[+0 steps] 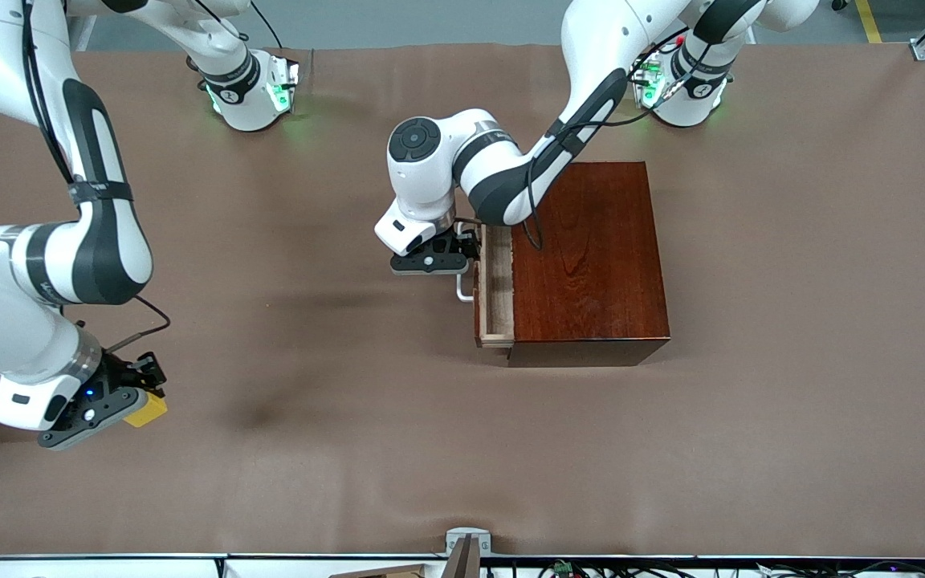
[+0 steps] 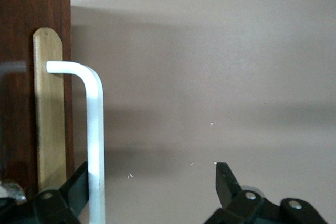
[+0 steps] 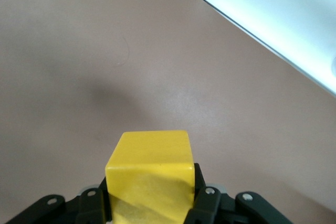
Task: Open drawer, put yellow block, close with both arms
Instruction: 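Pull the drawer open with the left gripper while the right gripper holds the cube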
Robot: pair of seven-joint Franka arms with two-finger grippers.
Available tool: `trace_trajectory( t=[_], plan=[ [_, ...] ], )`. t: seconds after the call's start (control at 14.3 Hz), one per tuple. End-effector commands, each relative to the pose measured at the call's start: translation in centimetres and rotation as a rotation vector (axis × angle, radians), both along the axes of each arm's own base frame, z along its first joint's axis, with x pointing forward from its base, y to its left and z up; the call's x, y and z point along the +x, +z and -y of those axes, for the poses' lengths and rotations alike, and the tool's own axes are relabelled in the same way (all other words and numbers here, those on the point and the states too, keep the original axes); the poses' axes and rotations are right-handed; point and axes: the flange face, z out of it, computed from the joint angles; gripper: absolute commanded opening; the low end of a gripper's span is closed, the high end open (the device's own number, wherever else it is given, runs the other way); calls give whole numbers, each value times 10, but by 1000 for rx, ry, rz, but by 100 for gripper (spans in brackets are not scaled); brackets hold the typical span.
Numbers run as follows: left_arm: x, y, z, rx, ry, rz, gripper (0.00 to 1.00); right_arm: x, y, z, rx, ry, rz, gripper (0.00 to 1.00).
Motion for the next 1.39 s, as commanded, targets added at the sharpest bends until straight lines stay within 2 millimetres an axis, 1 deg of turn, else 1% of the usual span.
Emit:
trace_trajectory(
  t=[0.0, 0.21, 0.49, 0.7, 0.84, 0.91, 1.12, 1.25, 1.32],
  plan=[
    [-5, -5, 18, -52, 26, 25, 100, -2, 31, -2, -31, 98, -5, 0],
    [-10, 2, 27, -70, 14, 30, 100, -2, 34, -15, -46, 169, 0, 0],
    [-19, 9, 37, -94, 0, 29, 100, 3, 48, -15, -69, 284, 29, 0],
    [-28, 8, 43, -97, -20, 28, 100, 5, 48, -19, -88, 368, 27, 0],
    [-37, 6, 49, -89, -77, 29, 100, 5, 47, -19, -97, 409, 23, 0],
    [-38, 1, 49, -79, -105, 26, 100, 5, 47, -19, -101, 430, 22, 0],
    [-40, 0, 50, -70, -177, 24, 100, 5, 46, -18, -134, 488, 16, 0],
    [-41, 0, 51, -90, -172, -7, 100, 5, 47, -26, -173, 519, 11, 0],
    [-41, 1, 51, -101, -157, -23, 100, 5, 48, -27, -185, 525, 9, 0]
  ],
)
